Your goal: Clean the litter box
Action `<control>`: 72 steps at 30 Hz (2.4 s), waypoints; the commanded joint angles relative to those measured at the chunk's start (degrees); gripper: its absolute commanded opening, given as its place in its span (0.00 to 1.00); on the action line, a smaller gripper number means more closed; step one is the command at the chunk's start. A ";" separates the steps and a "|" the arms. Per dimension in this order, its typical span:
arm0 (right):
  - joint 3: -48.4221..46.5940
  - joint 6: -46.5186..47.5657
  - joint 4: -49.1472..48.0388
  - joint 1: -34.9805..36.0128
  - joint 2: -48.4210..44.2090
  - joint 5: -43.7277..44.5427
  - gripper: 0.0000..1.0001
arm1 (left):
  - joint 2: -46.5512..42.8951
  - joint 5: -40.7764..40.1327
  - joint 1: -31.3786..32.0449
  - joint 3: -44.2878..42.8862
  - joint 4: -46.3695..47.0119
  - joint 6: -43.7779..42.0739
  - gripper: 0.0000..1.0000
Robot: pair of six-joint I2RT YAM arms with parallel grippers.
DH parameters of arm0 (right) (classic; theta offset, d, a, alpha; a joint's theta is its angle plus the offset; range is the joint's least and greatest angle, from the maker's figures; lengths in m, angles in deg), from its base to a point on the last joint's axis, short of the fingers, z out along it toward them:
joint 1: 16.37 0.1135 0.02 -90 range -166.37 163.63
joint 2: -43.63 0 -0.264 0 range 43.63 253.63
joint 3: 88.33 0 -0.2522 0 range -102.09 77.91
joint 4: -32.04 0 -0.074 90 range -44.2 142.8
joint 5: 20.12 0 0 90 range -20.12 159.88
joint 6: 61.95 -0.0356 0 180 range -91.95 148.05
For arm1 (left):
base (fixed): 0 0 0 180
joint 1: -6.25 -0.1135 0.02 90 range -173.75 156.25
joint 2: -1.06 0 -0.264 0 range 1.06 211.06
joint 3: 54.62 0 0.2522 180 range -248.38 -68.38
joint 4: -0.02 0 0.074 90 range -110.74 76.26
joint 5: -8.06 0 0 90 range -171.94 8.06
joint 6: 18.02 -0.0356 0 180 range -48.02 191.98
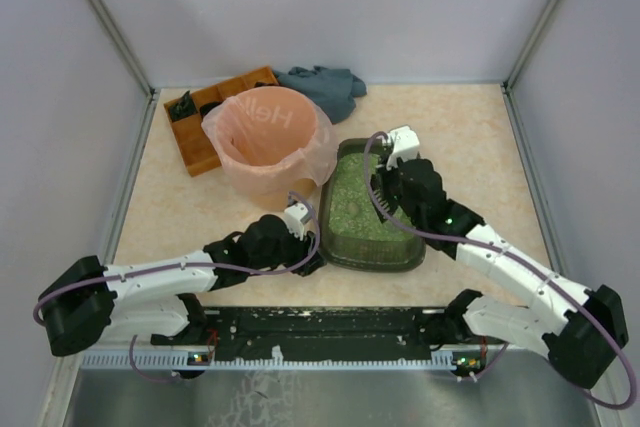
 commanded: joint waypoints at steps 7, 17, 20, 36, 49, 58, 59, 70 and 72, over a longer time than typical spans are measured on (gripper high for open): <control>-2.37 -8.49 -1.01 -6.60 7.57 -0.14 0.00 | 0.27 0.33 0.45 -1.78 0.26 -0.70 0.48; 11.58 -36.25 -18.25 -11.93 9.82 -16.08 0.00 | 3.01 1.29 0.45 -3.71 -1.26 -1.92 0.39; 14.90 -42.24 -25.92 -11.92 12.77 -21.42 0.00 | 3.74 1.59 0.50 -4.13 -1.31 -2.29 0.39; 22.54 -50.03 -27.44 -13.80 4.81 -19.16 0.00 | 1.21 0.91 0.43 -4.17 -1.67 -2.18 0.49; 27.05 -55.56 -27.31 -16.24 -5.71 -12.12 0.00 | -3.24 0.12 0.43 -6.16 -3.47 -2.20 0.63; 31.20 -59.46 -31.73 -18.78 -8.77 -12.21 0.00 | -5.73 -1.50 0.36 -6.29 -5.14 -2.46 0.64; 31.44 -59.79 -31.74 -18.97 -8.95 -12.37 0.00 | -5.94 -1.71 0.35 -6.20 -5.11 -2.35 0.65; 32.39 -60.91 -29.60 -21.52 -14.81 -12.70 0.00 | -5.97 -2.26 0.34 -6.02 -5.28 -2.29 0.64; 31.29 -59.75 -27.09 -21.97 -16.61 -12.25 0.00 | -5.92 -2.33 0.34 -6.01 -5.26 -2.36 0.64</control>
